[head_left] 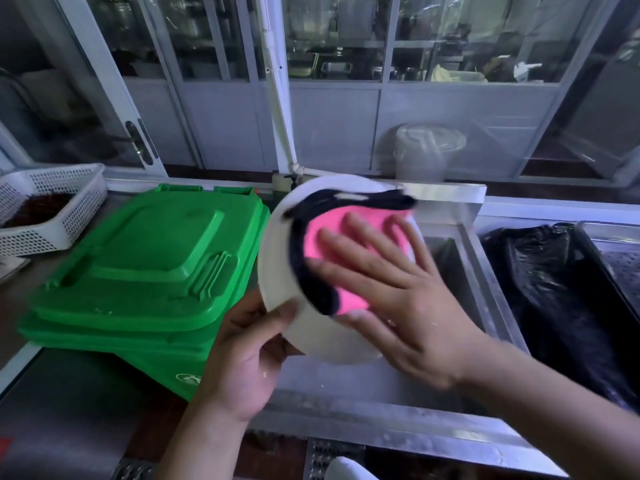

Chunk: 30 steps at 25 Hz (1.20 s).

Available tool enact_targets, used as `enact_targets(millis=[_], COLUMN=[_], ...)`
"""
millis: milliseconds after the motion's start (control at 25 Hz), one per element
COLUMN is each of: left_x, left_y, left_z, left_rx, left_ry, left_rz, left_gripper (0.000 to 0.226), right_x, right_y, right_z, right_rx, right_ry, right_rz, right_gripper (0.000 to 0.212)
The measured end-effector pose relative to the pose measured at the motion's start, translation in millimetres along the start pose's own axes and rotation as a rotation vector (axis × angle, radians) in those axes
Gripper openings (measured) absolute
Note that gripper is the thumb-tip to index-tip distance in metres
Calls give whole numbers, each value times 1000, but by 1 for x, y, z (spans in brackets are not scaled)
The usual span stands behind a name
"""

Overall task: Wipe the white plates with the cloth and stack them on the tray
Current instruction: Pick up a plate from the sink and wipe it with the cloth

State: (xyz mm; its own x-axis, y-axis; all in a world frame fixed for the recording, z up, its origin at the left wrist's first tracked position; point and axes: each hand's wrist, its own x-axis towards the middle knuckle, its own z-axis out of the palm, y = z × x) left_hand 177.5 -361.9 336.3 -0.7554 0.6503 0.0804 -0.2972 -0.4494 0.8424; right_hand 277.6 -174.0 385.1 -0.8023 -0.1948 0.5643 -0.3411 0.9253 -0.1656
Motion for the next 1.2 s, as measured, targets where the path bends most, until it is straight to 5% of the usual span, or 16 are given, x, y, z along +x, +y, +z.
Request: enact_targets(millis=[200, 280, 520, 680, 880, 1080, 1200], left_x=[1, 0, -1, 1, 6, 14, 27], left_y=[13, 11, -1, -14, -44, -58, -63], left_z=[10, 12, 14, 21, 28, 32, 35], left_rx=[-70, -96, -136, -252, -428, -509, -444], left_ry=[32, 128, 308, 398, 598, 680, 611], left_rz=[-2, -10, -74, -247, -523, -566, -562], left_gripper=[45, 24, 29, 34, 9, 7, 20], right_x=[15, 5, -44, -72, -100, -93, -82], right_y=[35, 44, 8, -9, 19, 36, 47], right_z=[16, 23, 45, 59, 70, 62, 61], right_rx=[-99, 27, 404, 120, -107, -204, -38], right_ry=[-92, -74, -2, -27, 45, 13, -4], right_rz=[33, 149, 417, 328, 276, 156, 420], right_gripper=[57, 55, 51, 68, 63, 52, 40])
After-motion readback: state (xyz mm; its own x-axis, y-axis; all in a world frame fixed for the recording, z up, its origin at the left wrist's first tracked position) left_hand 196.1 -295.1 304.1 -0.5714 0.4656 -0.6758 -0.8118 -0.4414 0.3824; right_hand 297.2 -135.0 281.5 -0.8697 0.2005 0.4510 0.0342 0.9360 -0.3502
